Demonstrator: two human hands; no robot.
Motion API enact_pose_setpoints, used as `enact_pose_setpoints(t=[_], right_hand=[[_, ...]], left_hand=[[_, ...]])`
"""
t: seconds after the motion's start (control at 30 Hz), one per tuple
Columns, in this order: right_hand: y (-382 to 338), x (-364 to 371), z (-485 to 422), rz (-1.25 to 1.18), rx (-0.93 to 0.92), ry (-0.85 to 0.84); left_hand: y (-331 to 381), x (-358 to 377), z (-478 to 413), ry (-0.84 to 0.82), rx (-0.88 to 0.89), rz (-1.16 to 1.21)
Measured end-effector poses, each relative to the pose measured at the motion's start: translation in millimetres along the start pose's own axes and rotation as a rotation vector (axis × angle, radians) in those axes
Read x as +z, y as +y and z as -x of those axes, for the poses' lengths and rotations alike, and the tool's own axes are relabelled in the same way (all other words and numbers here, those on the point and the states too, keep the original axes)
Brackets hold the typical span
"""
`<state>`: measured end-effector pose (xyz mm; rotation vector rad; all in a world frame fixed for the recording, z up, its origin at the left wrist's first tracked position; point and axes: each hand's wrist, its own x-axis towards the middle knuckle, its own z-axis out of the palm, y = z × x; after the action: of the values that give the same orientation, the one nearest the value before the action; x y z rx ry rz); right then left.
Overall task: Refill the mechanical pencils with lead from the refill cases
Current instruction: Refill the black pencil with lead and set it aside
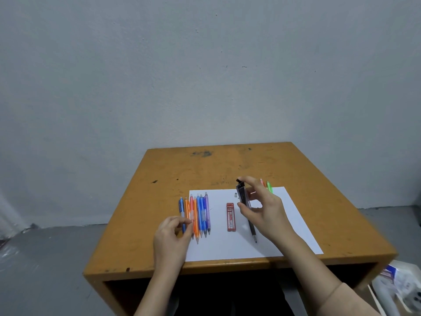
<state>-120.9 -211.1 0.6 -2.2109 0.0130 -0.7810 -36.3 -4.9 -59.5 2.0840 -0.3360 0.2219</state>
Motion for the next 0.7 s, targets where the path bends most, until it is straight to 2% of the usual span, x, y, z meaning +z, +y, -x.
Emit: enact_pose_setpoints(t=[0.47, 0.7], right_hand=[[-8, -2, -2, 0.007, 0.129, 0.013], [-9, 0, -16, -0.119, 0.226, 0.077]], left_hand=[[-2, 1, 0, 0.021, 0.004, -0.008], [-4, 0, 0, 0.034, 0.013, 0.026]])
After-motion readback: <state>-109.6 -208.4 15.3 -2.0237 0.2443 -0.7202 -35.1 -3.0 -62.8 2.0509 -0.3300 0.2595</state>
